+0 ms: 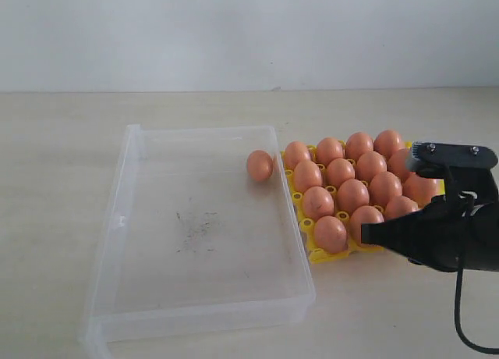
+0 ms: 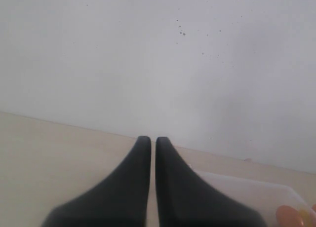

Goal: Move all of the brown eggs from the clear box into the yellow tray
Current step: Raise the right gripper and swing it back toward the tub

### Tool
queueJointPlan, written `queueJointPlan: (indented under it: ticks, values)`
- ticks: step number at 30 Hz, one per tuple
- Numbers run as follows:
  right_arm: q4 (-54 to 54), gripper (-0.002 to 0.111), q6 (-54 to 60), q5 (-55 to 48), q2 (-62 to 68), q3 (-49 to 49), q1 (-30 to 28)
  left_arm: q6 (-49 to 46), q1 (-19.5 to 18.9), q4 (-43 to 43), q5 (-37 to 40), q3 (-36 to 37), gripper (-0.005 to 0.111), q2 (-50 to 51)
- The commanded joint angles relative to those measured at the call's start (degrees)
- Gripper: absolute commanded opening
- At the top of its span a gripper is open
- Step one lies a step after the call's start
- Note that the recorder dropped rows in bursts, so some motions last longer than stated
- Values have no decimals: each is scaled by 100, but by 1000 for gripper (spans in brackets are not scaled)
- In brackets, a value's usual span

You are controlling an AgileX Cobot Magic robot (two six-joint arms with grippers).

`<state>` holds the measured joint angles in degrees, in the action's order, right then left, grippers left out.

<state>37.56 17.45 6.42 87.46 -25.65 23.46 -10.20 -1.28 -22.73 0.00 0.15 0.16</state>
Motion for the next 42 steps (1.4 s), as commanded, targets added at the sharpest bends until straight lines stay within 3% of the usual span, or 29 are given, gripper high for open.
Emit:
queueJointPlan:
  ticks: [1, 12, 16, 20, 23, 25, 30, 42]
  values:
    - [-56, 1, 51, 134, 469, -21, -41, -43, 45, -19, 0, -15, 4, -16]
    - [-312, 1, 193, 67, -261, -35, 114, -43, 45, -19, 0, -15, 4, -16]
    - [-997, 1, 487, 830, -1253, -23, 1117, -43, 45, -19, 0, -15, 4, -16]
    - [-2721, 1, 1420, 1552, -1603, -15, 2300, -43, 45, -19, 0, -15, 4, -16]
    - [-3011, 1, 3202, 1850, -1603, -26, 2888, -43, 45, -19, 0, -15, 4, -16]
    - [-3011, 1, 3664, 1987, -1603, -26, 2967, -43, 45, -19, 0, -15, 4, -16]
    - [-3011, 1, 2832, 2120, -1603, -26, 2967, -43, 45, -19, 0, -15, 4, -16]
    - [-3011, 1, 2207, 2406, -1603, -26, 2967, -43, 45, -19, 0, -15, 4, -16]
